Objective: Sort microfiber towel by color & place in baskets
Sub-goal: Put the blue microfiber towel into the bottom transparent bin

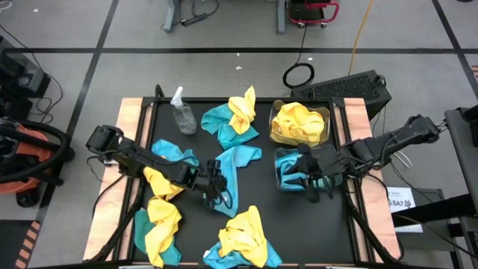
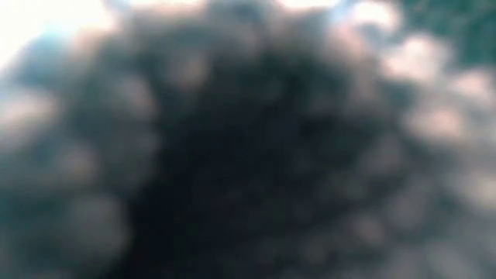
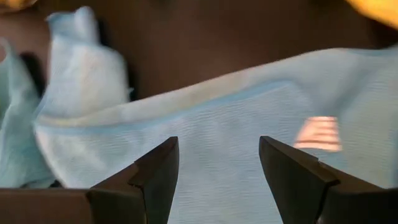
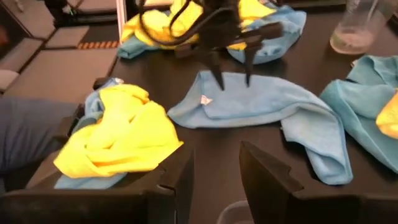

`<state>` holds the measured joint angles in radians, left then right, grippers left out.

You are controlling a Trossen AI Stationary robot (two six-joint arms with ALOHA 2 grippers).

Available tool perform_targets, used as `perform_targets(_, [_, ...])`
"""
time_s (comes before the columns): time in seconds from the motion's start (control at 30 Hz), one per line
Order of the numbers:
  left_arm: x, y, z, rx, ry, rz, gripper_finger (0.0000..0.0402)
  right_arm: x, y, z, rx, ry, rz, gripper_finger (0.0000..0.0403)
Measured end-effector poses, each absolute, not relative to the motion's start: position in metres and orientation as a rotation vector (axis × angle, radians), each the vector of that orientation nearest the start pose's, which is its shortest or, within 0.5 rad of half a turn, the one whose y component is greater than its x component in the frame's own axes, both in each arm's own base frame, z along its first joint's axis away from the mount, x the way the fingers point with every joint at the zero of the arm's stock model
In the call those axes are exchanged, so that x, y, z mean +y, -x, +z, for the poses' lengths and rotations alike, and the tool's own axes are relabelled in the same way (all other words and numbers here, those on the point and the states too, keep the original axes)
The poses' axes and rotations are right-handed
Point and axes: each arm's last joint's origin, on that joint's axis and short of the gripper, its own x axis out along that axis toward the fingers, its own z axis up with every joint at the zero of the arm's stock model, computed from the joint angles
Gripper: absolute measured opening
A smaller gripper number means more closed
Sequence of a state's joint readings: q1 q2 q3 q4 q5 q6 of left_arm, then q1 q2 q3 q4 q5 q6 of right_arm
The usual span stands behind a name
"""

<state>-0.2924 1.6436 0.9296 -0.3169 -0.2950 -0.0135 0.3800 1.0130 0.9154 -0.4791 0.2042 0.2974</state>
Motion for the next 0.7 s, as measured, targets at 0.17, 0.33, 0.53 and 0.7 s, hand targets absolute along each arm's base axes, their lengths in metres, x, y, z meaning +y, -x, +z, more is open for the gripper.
perform_targets(0.17, [-0.06,-0.308,0.169,0.971,-0.268,0.068,0.0228,0.076,-0.204,0.304,0.607,-0.097,0.083,0.0118])
perform_targets(0.33, [-0.033,-0.317,0.169,0.954,-0.255,0.08,0.0228,0.078,-0.211,0.298,0.626,-0.081,0.083,0.0118])
perform_targets(0.53, [-0.017,-0.325,0.14,1.043,-0.191,-0.022,0.0228,0.079,-0.213,0.297,0.625,-0.081,0.083,0.0118])
perform_targets(0.7, [-0.014,-0.332,0.123,1.063,-0.168,-0.034,0.0223,0.079,-0.213,0.297,0.624,-0.082,0.083,0.0118])
